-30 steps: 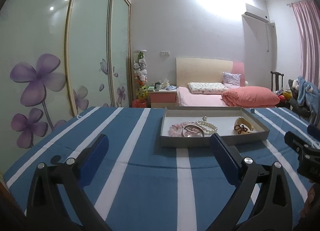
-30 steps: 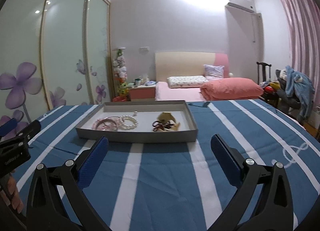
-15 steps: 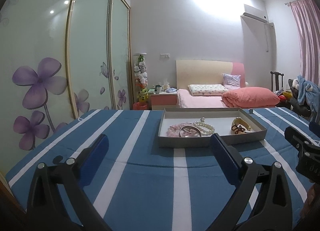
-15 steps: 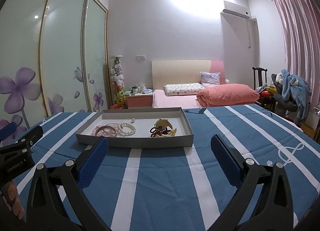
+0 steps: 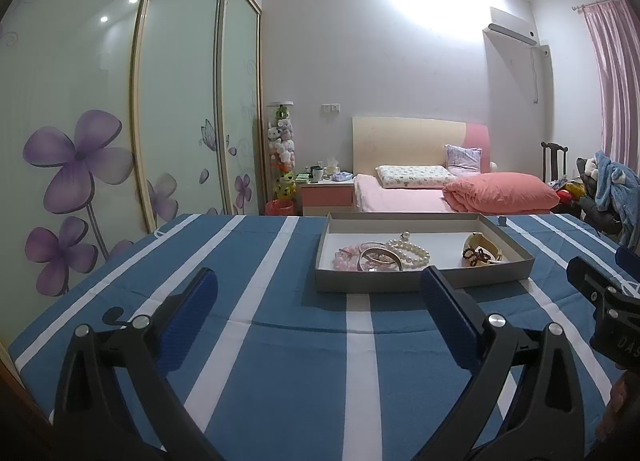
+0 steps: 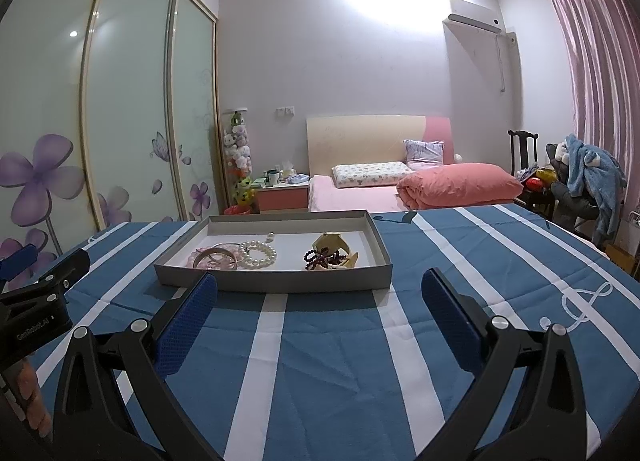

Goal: Organize jewelry

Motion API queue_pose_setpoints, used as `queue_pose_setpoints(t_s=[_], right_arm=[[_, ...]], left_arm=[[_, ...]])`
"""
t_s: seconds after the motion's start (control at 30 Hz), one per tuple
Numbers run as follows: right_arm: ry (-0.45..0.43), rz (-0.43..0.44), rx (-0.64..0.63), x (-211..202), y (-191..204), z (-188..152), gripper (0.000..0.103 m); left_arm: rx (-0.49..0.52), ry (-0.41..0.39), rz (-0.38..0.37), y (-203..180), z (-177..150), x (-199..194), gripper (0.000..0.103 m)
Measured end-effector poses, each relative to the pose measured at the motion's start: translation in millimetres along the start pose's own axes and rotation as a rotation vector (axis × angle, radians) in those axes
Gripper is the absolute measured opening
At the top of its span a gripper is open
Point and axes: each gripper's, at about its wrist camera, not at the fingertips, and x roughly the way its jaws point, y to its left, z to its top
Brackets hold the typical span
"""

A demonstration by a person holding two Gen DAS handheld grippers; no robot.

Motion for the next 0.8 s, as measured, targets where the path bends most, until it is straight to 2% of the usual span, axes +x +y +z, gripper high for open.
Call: queue_pose_setpoints(t_s=[0.8], right_arm=[[0.007, 0.004, 0.004, 0.6, 1.0, -0.9, 0.101]], left_arm=[[-0.006, 0.020, -0.015, -2.7, -0.3, 2.9, 0.099]])
